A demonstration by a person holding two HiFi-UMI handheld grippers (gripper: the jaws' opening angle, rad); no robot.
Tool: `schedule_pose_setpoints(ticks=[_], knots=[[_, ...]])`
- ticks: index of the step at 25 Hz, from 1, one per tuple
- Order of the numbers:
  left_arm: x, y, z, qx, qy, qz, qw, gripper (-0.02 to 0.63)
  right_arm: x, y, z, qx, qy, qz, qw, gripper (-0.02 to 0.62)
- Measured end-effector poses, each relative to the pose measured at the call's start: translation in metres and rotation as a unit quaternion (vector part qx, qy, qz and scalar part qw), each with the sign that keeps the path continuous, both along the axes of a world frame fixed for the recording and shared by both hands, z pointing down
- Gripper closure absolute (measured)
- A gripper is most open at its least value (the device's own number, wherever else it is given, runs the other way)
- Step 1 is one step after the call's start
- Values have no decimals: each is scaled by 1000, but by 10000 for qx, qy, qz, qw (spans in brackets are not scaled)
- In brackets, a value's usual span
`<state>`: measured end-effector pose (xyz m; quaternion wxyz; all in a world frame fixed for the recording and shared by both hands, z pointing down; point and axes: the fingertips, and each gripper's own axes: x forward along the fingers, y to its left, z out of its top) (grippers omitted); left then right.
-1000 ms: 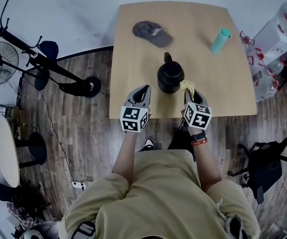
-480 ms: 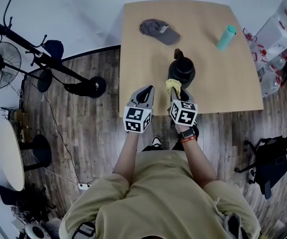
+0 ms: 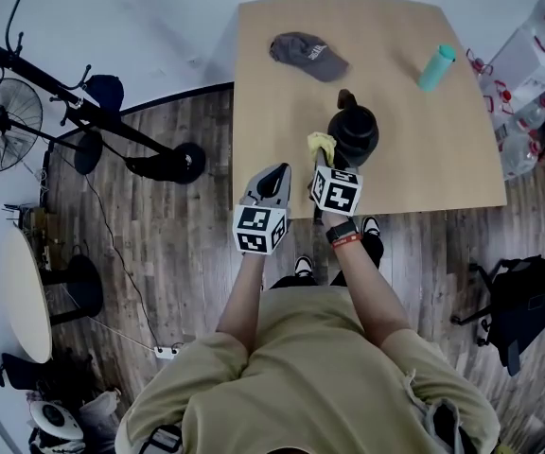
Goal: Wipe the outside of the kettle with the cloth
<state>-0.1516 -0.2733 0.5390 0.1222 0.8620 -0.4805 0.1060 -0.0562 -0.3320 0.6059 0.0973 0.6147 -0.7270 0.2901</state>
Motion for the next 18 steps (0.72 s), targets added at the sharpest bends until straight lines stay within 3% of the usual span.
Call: schedule_pose_setpoints(ticks=[5,18], knots=[[-1,0,2,-20,11,-30,10000,583,8,-2,7,-130,-33,257,9996,479],[16,1,3,0,3,24,10000,583,27,17,9,-114,-115,138,9998,479]])
